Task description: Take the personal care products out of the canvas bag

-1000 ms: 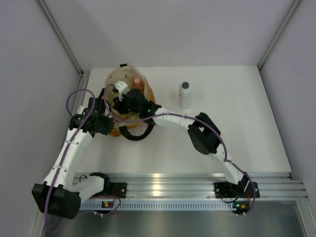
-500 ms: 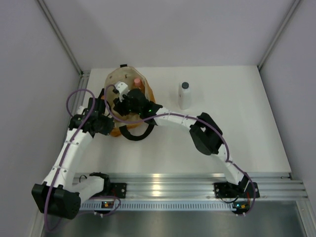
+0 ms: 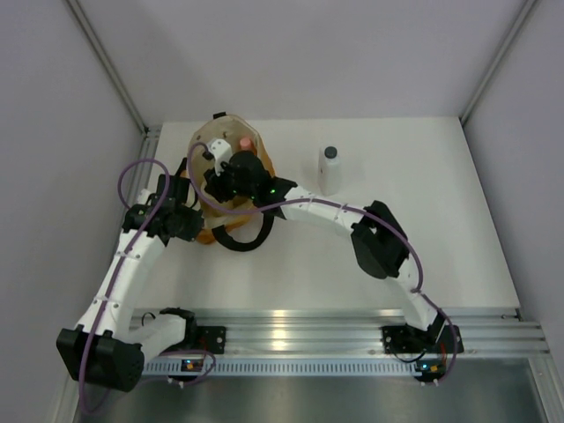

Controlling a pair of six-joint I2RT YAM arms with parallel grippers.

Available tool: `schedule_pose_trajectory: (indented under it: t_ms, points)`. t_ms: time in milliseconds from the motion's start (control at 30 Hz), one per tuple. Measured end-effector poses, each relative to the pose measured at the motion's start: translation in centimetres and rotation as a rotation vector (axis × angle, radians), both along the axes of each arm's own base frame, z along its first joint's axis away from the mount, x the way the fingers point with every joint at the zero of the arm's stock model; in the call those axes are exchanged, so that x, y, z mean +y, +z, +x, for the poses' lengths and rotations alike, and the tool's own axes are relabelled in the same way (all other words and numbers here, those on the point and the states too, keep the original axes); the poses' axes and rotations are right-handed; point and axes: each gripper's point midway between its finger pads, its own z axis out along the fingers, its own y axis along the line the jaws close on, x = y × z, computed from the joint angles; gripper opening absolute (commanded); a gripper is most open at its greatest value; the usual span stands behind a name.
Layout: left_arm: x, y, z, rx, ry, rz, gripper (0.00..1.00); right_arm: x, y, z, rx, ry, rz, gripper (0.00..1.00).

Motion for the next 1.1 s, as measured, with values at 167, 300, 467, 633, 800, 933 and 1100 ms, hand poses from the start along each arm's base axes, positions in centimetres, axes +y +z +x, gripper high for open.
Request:
schedule_pose_trajectory:
  t_ms: [167,300,467,633,800,933,1100]
  points:
    - [0.0,0.0,0.0,0.001,-0.003,0.002,0.00,-0.5,2.7,-0.3,-0.019,-0.002,0.028,0.00]
    - [0.0,0.0,0.0,0.002,-0.006,0.004,0.00,-1.1,4.6,-0.5,-0.030,-0.014,0.041,0.00]
    - [0.1,0.0,0.1,0.001,-0.002,0.009,0.00,-1.8,7.5,-0.7,-0.041,-0.025,0.058,0.00]
    - [0.1,0.0,0.2,0.003,-0.001,0.011,0.00,-2.8,11.4,-1.1,-0.069,-0.036,0.087,0.00]
    - [0.1,-0.2,0.2,0.010,0.000,0.012,0.00,-4.4,15.6,-1.6,-0.117,-0.053,0.117,0.00]
    - [0.1,-0.2,0.2,0.013,0.000,0.013,0.00,-5.4,18.2,-1.9,-0.150,-0.067,0.141,0.00]
    - [0.1,0.0,0.4,0.008,0.000,0.012,0.00,-6.8,20.8,-2.5,-0.174,-0.082,0.161,0.00]
